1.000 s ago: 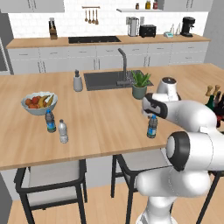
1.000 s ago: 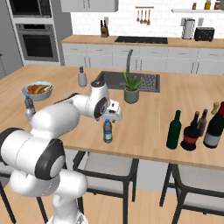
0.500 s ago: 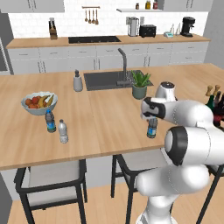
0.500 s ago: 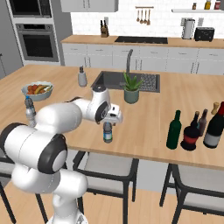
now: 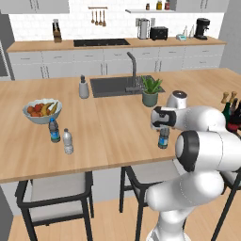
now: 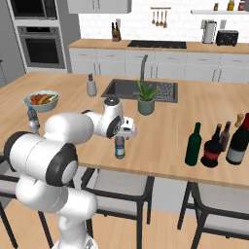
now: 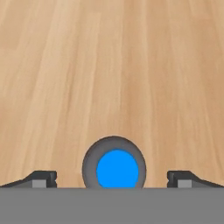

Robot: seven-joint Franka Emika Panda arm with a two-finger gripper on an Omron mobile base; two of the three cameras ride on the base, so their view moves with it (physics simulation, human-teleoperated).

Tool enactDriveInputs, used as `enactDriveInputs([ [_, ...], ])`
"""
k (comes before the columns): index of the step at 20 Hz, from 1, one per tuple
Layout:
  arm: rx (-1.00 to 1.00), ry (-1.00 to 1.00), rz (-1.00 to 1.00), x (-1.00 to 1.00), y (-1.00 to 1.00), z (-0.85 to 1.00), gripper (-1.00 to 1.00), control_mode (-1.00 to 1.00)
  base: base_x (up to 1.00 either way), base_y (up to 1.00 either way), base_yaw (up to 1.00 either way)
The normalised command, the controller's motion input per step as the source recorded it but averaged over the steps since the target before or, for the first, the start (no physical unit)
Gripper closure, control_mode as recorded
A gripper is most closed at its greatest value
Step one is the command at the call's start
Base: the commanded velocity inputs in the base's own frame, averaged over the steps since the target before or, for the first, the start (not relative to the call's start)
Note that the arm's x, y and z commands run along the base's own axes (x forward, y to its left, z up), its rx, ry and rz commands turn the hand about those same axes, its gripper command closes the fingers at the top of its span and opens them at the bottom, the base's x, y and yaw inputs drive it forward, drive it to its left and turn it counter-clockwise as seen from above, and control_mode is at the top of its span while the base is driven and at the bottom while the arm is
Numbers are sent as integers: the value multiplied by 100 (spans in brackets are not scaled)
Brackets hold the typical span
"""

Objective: Move the plastic bottles in the middle to the plastics group, and the glass bottles in the middle to the glass group.

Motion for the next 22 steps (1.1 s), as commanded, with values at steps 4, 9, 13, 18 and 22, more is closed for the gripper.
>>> enactDriveInputs([
  [4, 0, -11, 5, 11, 0, -2, -100, -100, 0, 0, 0],
  [9, 0, -9, 6, 7, 0, -2, -100, -100, 0, 0, 0],
  [13, 0, -2, 5, 10, 0, -6, -100, -100, 0, 0, 0],
  [18, 0, 0, 5, 7, -3, -8, 100, -100, 0, 0, 0],
  [22, 0, 0, 8, -6, 0, 2, 100, -100, 0, 0, 0],
])
